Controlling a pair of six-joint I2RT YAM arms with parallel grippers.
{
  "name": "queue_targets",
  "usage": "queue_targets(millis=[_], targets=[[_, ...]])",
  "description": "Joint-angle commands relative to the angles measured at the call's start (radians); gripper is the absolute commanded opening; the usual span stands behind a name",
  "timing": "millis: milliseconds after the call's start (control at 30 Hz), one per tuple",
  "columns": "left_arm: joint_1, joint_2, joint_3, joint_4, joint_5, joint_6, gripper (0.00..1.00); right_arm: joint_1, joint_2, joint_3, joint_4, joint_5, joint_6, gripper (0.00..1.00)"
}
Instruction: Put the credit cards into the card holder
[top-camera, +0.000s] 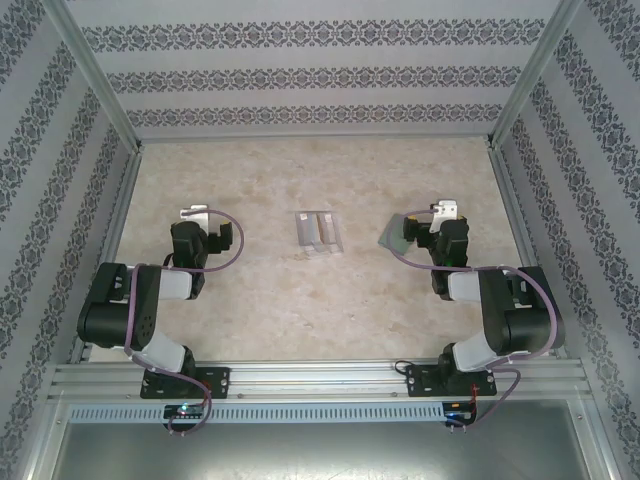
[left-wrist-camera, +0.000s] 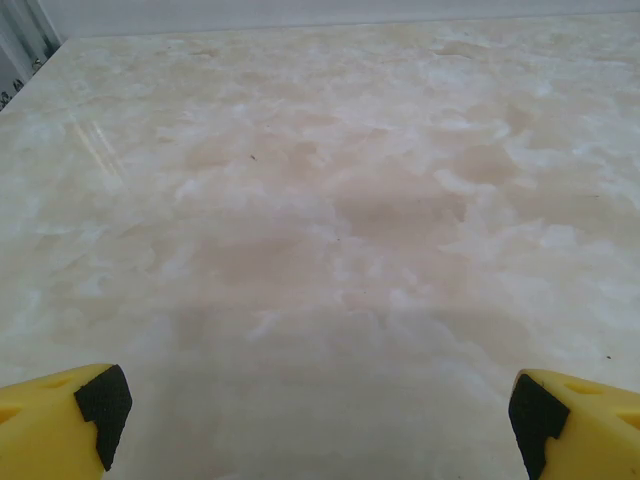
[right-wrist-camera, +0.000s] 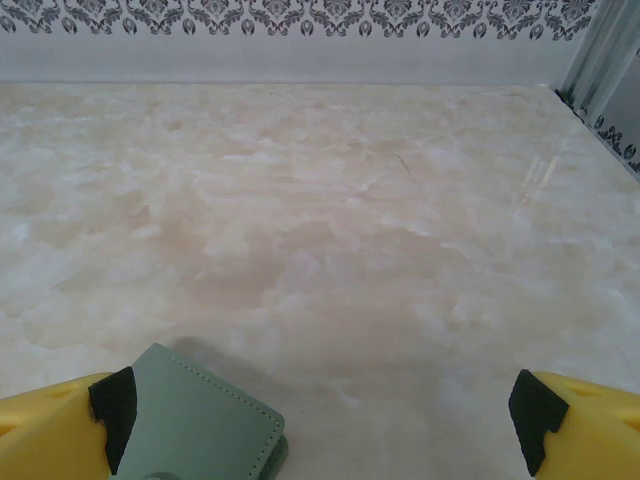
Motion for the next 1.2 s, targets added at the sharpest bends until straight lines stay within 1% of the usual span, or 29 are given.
queue_targets(millis=[0,33,67,867,933,1000,1033,1067,1133,1167], targets=[[0.012,0.006,-0.001,0.027,0.016,-0.010,0.99,-0.013,0.001,0.014,0.003,-0.023,-0.001,0.98],[0.011,0.004,0.005,0.014,0.043,0.000,0.99,-0.013,0.002,0.013,0.003,-0.023,0.000,0.98],[0.011,0.005,0.005,0.015,0.046,0.002,0.99,-0.013,0.000,0.014,0.003,-0.023,0.000,0.98],[0.015,0.001,0.004,0.018,0.048,0.000,0.99,-0.020,0.001,0.016,-0.001,-0.035,0.004,0.98],[0.003,-0.032,0.015,-0.034,0.042,0.014,1.00,-0.020,-0.003,0.014,0.002,-0.035,0.004,0.98],[-0.035,-0.099,0.050,-0.155,-0.007,0.038,0.99,-0.018,-0.009,0.021,-0.017,-0.016,0.007,0.98],[-0.053,-0.141,0.067,-0.218,-0.008,0.054,1.00,-0.011,-0.020,0.027,-0.027,0.002,0.007,0.98],[-0.068,-0.184,0.084,-0.280,-0.002,0.067,0.99,0.006,-0.044,0.041,-0.065,0.038,-0.002,0.98],[-0.089,-0.262,0.118,-0.383,0.011,0.039,1.00,0.048,-0.121,0.104,-0.245,0.126,-0.022,0.98],[-0.095,-0.298,0.137,-0.432,0.021,0.004,0.99,0.073,-0.163,0.140,-0.343,0.174,-0.030,0.98]])
